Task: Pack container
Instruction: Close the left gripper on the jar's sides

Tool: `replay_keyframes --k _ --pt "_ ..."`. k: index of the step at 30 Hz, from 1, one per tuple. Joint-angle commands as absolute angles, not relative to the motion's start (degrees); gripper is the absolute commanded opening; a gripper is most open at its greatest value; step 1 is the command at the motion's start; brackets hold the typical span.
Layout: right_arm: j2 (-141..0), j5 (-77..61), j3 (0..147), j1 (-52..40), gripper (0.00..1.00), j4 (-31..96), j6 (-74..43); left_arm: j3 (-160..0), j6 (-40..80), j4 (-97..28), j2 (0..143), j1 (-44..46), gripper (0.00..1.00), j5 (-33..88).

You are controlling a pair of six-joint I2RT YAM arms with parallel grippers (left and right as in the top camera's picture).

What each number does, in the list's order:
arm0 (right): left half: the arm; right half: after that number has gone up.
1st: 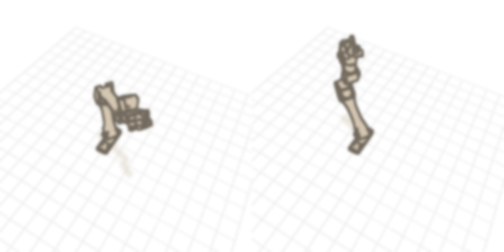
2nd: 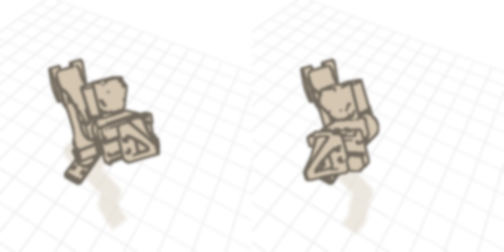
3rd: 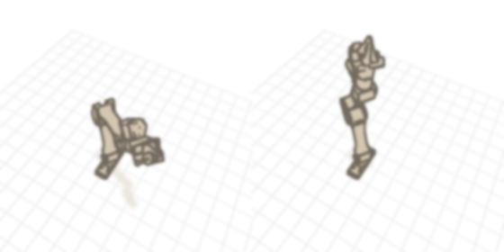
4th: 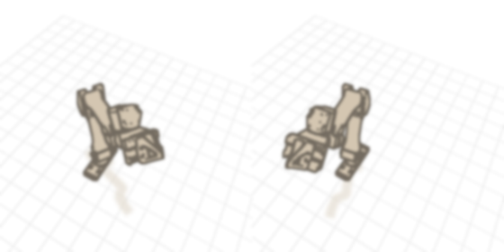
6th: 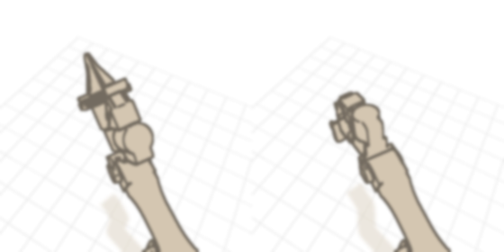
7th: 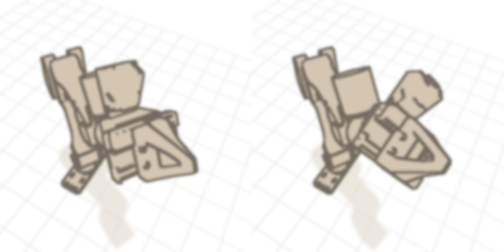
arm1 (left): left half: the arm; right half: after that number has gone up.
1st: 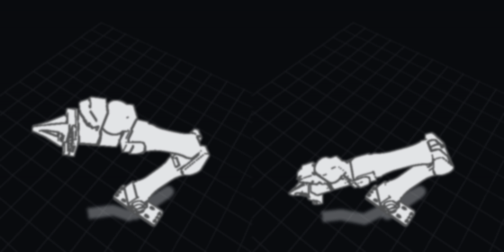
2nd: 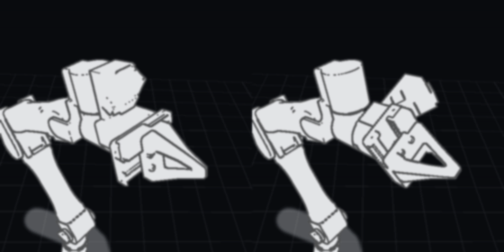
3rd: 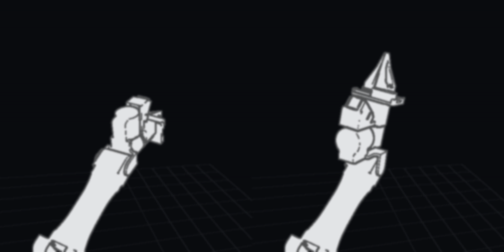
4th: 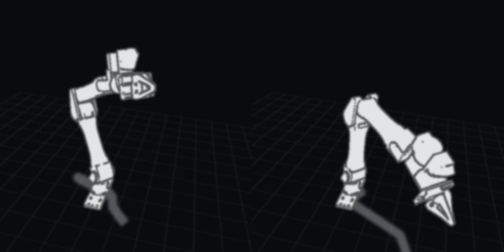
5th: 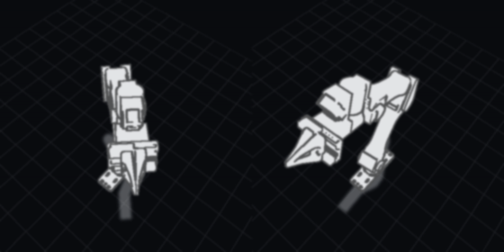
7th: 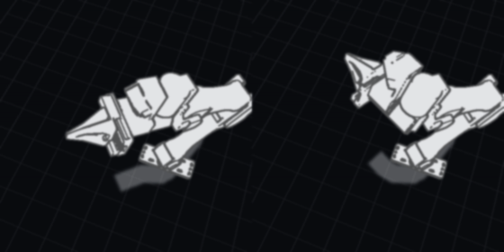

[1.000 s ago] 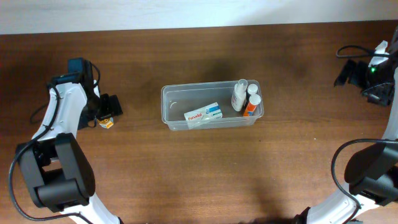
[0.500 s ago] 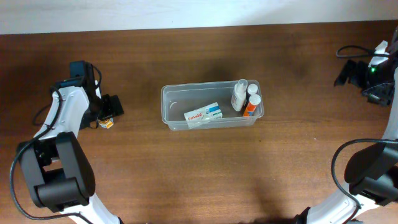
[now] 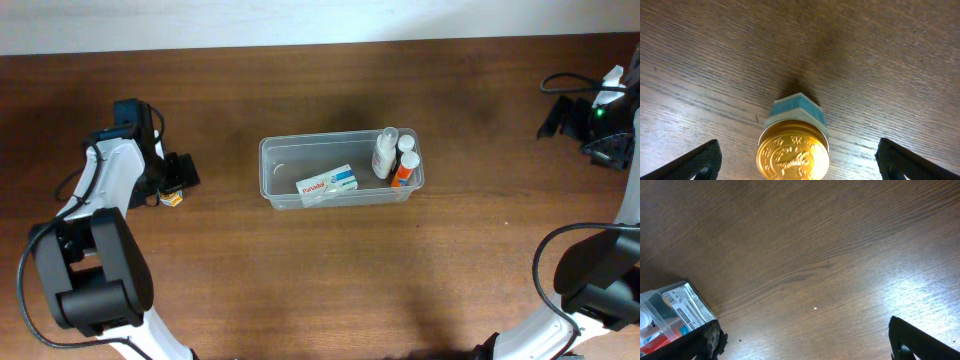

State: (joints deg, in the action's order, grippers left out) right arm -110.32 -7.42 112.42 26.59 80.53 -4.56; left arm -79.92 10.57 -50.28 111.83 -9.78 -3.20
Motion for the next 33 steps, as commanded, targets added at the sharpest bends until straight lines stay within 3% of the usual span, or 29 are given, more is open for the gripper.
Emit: replay_keyframes --k 1,6,10,33 --pt "-109.45 -7.70 112.55 26.65 0.98 80.51 -4.93 -79.53 11.31 -50.06 112.95 -9.91 0.99 -2.37" --pt "-109.45 -7.73 112.55 26.65 0.98 80.51 -4.93 -79.53 11.31 -49.91 112.95 -9.91 0.98 -2.37" --pt "-109.45 -7.73 112.55 26.65 0.99 80.53 -4.93 -79.53 11.33 -49.89 113.03 -9.91 0.89 -2.39" --pt "-109.45 -7.73 112.55 26.65 0.99 80.51 -4.91 -79.53 11.33 -47.37 115.85 -9.91 0.89 -2.37"
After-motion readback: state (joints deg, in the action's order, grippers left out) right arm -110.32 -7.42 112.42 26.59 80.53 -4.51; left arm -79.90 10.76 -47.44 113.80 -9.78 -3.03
